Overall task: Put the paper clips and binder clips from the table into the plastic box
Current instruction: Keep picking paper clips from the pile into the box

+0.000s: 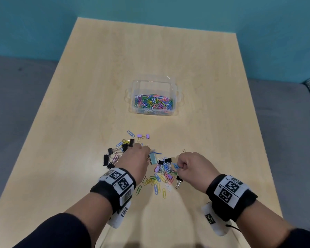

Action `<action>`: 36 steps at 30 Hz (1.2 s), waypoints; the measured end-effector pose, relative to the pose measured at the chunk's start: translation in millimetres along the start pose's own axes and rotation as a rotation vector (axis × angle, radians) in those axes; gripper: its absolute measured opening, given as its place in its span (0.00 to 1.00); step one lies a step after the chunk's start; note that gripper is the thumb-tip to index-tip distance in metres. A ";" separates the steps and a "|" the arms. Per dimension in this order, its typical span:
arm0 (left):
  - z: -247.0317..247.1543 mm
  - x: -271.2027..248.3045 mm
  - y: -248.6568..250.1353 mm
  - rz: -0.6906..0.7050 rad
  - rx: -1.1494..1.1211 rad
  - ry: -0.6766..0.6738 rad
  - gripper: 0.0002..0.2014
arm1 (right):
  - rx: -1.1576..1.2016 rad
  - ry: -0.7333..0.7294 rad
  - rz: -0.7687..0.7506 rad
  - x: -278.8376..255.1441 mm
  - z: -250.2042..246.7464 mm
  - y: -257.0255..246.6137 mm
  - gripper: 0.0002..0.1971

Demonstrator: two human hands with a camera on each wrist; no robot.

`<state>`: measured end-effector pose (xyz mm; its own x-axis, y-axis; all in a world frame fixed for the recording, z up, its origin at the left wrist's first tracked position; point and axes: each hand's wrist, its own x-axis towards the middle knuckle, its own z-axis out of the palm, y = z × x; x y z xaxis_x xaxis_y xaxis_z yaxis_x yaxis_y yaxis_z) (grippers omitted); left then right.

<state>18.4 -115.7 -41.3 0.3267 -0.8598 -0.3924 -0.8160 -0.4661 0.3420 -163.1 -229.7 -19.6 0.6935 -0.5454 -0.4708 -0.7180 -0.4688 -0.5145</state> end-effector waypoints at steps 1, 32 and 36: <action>0.4 0.5 -0.8 -0.010 -0.004 0.001 0.11 | 0.020 0.000 0.010 0.3 -0.3 0.2 0.12; -8.8 9.3 0.9 0.058 0.139 0.023 0.20 | -0.015 0.021 -0.032 1.2 -1.9 -1.4 0.11; 4.5 5.5 -5.4 0.106 0.155 -0.003 0.21 | -0.011 0.032 -0.040 -1.5 -0.6 1.0 0.11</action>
<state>22.4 -117.0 -49.2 0.2335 -0.9016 -0.3642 -0.9096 -0.3349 0.2459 -164.9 -229.8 -19.0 0.7197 -0.5480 -0.4262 -0.6902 -0.4982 -0.5248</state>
